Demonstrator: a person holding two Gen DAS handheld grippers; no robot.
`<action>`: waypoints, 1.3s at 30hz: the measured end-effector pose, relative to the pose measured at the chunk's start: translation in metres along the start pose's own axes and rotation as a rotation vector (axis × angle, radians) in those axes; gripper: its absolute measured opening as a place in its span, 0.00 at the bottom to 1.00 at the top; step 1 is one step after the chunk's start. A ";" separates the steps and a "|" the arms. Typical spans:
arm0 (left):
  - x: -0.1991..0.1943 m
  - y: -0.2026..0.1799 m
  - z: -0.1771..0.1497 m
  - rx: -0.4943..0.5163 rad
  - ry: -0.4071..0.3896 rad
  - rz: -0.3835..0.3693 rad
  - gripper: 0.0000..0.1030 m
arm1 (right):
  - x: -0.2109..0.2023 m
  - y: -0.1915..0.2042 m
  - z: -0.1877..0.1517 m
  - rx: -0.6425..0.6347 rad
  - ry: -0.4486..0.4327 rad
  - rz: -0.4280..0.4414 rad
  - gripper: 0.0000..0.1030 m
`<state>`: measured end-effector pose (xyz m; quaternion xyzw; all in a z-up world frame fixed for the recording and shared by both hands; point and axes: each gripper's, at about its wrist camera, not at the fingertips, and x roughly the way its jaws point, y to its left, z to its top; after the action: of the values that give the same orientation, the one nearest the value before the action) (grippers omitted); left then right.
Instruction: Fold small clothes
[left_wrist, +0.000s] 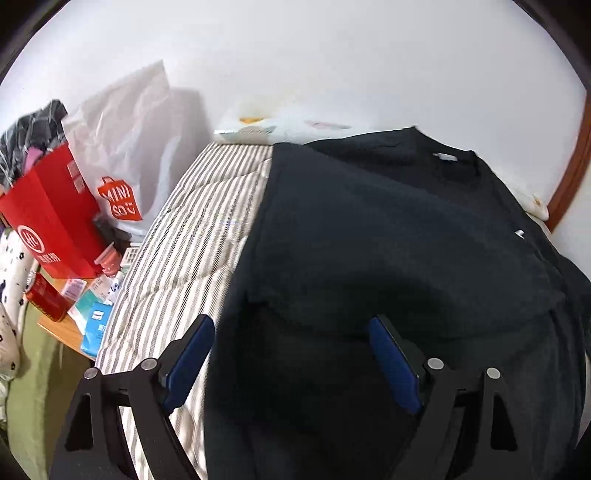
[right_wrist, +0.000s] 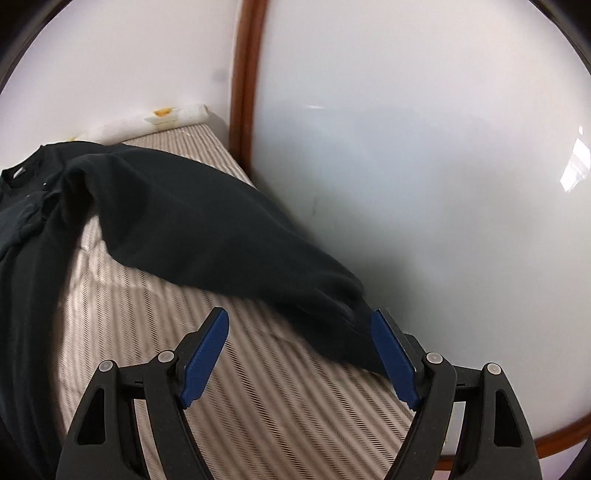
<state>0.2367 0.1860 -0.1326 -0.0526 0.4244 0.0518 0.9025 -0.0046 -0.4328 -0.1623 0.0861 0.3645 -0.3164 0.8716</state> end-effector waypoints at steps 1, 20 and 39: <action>-0.007 -0.004 -0.004 0.005 -0.007 0.001 0.83 | 0.003 -0.003 -0.001 0.007 0.007 0.010 0.76; -0.033 -0.006 -0.073 0.093 0.037 0.021 0.83 | 0.014 0.016 0.035 -0.078 -0.114 0.049 0.10; -0.027 -0.006 -0.093 0.135 0.042 -0.041 0.83 | -0.126 0.313 0.109 -0.260 -0.377 0.594 0.10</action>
<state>0.1497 0.1654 -0.1704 -0.0017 0.4446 0.0035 0.8957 0.1831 -0.1672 -0.0223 0.0169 0.1938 -0.0111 0.9808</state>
